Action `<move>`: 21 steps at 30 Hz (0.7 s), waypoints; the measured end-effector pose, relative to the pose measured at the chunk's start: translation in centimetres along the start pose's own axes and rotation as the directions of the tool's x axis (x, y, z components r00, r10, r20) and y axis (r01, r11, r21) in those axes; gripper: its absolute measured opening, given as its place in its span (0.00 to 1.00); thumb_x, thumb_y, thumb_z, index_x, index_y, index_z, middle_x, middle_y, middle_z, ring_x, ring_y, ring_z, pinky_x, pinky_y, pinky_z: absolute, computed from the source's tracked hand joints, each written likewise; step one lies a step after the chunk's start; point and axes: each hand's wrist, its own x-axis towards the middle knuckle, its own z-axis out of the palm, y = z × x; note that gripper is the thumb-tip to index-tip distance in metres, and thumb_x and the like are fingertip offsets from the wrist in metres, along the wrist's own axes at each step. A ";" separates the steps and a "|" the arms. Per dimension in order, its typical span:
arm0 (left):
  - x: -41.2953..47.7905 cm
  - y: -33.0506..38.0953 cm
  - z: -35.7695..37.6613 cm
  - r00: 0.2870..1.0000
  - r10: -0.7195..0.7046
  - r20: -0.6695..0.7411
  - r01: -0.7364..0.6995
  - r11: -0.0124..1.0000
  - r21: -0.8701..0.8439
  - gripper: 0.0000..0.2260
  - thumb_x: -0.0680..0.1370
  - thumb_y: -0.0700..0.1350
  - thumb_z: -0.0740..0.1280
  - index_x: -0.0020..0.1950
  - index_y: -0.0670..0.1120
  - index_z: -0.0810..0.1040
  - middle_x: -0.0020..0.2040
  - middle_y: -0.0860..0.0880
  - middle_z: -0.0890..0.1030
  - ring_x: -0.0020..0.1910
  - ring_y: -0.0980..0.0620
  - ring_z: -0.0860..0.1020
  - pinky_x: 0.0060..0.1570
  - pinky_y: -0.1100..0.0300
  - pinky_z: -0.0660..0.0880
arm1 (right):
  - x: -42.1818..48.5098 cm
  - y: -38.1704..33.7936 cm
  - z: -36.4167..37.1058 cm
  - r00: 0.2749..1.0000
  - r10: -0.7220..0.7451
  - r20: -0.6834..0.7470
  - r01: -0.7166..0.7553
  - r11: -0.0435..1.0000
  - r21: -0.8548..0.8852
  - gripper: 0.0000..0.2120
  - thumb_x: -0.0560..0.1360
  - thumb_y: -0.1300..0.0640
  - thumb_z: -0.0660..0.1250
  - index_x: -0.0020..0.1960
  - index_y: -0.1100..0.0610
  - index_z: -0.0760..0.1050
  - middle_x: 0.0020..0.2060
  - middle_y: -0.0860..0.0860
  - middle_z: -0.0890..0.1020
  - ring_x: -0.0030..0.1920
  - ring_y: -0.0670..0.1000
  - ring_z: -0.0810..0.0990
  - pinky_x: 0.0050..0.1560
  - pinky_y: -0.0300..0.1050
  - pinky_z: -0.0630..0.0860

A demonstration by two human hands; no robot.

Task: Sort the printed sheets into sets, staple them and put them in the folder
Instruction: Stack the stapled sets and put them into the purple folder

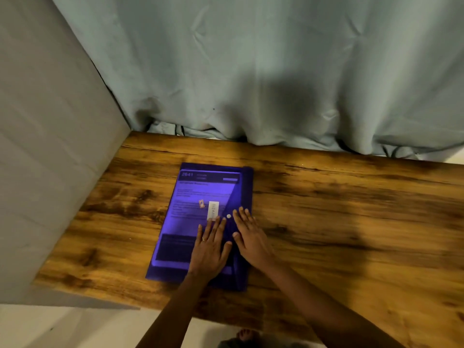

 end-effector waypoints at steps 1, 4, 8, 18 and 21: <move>-0.3 0.1 -0.1 1.000 -0.025 -0.003 0.025 1.000 0.016 0.27 0.80 0.57 0.52 0.76 0.45 0.61 0.73 0.41 0.67 0.72 0.42 0.65 0.72 0.48 0.47 | -0.5 -0.2 0.2 1.000 0.026 -0.015 -0.025 1.000 0.016 0.33 0.76 0.42 0.38 0.78 0.55 0.45 0.76 0.49 0.43 0.76 0.49 0.38 0.76 0.46 0.42; -1.2 -0.1 -0.1 0.997 -0.081 0.016 0.080 0.996 0.051 0.28 0.81 0.62 0.44 0.77 0.50 0.55 0.74 0.41 0.64 0.74 0.41 0.60 0.72 0.49 0.41 | -1.6 -0.9 0.3 0.997 0.074 -0.002 -0.074 0.997 0.002 0.34 0.75 0.40 0.35 0.77 0.54 0.39 0.73 0.48 0.38 0.74 0.49 0.34 0.72 0.42 0.34; -0.7 -0.6 -0.3 0.992 -0.104 0.065 0.098 0.991 0.089 0.28 0.81 0.63 0.41 0.77 0.51 0.55 0.74 0.41 0.66 0.73 0.42 0.61 0.72 0.51 0.41 | -1.3 -1.4 0.4 0.995 0.103 0.017 -0.102 0.994 -0.027 0.33 0.74 0.36 0.30 0.73 0.53 0.34 0.72 0.49 0.36 0.73 0.50 0.32 0.72 0.45 0.34; 1.4 -1.4 -0.6 0.991 -0.098 0.087 0.089 0.990 0.108 0.30 0.80 0.64 0.40 0.77 0.50 0.54 0.74 0.42 0.65 0.74 0.44 0.57 0.72 0.50 0.40 | 0.6 -1.1 0.4 0.990 0.138 0.015 -0.137 0.988 -0.076 0.38 0.71 0.40 0.28 0.78 0.55 0.39 0.77 0.52 0.41 0.74 0.50 0.33 0.72 0.46 0.34; 1.3 -1.2 -0.7 0.994 -0.085 0.073 0.079 0.994 0.075 0.35 0.76 0.68 0.32 0.77 0.51 0.50 0.77 0.43 0.58 0.76 0.46 0.50 0.74 0.50 0.37 | 0.5 -1.1 0.1 0.992 0.127 0.008 -0.127 0.990 -0.055 0.38 0.71 0.39 0.29 0.78 0.55 0.40 0.78 0.53 0.43 0.72 0.48 0.33 0.73 0.47 0.36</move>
